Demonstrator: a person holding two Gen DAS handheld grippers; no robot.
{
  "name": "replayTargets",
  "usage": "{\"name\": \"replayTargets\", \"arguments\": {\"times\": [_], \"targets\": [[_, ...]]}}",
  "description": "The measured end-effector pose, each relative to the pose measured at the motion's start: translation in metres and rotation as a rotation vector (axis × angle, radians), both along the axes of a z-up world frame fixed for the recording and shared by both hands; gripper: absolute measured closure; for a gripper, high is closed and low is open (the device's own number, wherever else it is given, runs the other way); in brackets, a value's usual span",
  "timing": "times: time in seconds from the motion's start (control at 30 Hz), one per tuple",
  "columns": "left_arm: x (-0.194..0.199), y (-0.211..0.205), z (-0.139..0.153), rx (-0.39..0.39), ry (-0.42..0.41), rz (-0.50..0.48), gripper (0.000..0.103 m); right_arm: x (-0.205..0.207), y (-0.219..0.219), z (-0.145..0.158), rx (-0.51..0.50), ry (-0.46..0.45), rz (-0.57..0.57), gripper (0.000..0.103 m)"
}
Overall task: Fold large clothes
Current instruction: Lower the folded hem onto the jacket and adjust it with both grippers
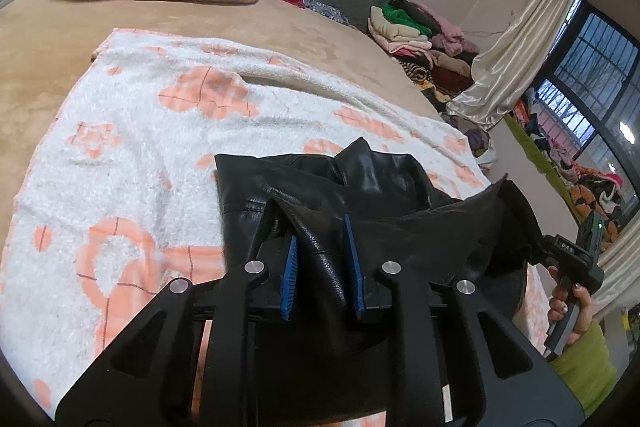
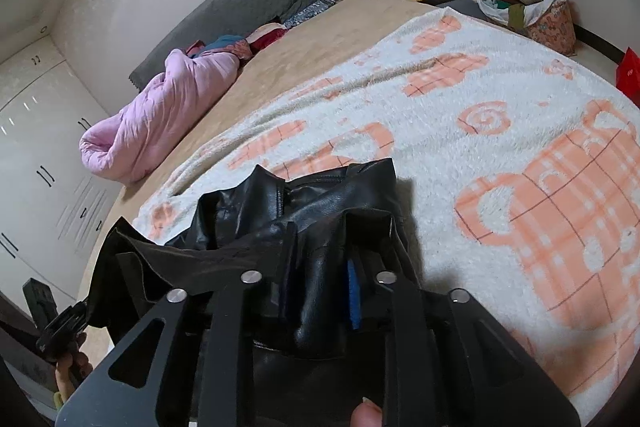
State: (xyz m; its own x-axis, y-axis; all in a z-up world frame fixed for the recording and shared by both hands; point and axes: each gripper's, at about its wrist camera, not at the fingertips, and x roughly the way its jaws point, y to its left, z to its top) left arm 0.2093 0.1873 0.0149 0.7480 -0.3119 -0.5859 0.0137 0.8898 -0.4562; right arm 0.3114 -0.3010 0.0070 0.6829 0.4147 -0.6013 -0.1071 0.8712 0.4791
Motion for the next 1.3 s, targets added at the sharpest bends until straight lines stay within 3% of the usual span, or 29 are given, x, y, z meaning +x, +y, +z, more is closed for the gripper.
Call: {"name": "replayTargets", "arguments": {"times": [0.37, 0.43, 0.5, 0.6, 0.7, 0.97, 1.13, 1.3], "targets": [[0.000, -0.002, -0.002, 0.014, -0.013, -0.001, 0.079, 0.008, 0.004, -0.006, 0.047, -0.002, 0.005, 0.059], [0.000, -0.004, -0.002, 0.016, -0.018, 0.000, 0.076, 0.008, 0.004, -0.006, 0.060, -0.004, 0.008, 0.054], [0.000, -0.005, -0.002, 0.020, -0.022, -0.003, 0.072, 0.007, 0.004, -0.005, 0.069, -0.011, 0.009, 0.041], [-0.003, -0.007, 0.002, 0.039, -0.039, 0.002, 0.064, 0.005, 0.003, -0.002, 0.070, -0.026, 0.007, 0.035], [-0.007, -0.008, 0.009, 0.043, -0.063, 0.001, 0.062, 0.002, 0.004, 0.001, 0.056, -0.041, 0.003, 0.032], [-0.014, -0.015, 0.021, 0.073, -0.106, -0.003, 0.054, -0.015, 0.009, 0.012, -0.065, -0.119, -0.012, 0.020], [-0.020, -0.010, 0.028, 0.104, -0.154, 0.024, 0.035, -0.019, 0.010, 0.014, -0.122, -0.145, -0.008, 0.018], [-0.003, -0.006, 0.008, 0.144, -0.072, 0.037, 0.033, -0.011, 0.017, 0.010, -0.267, -0.130, -0.023, 0.018]]}}
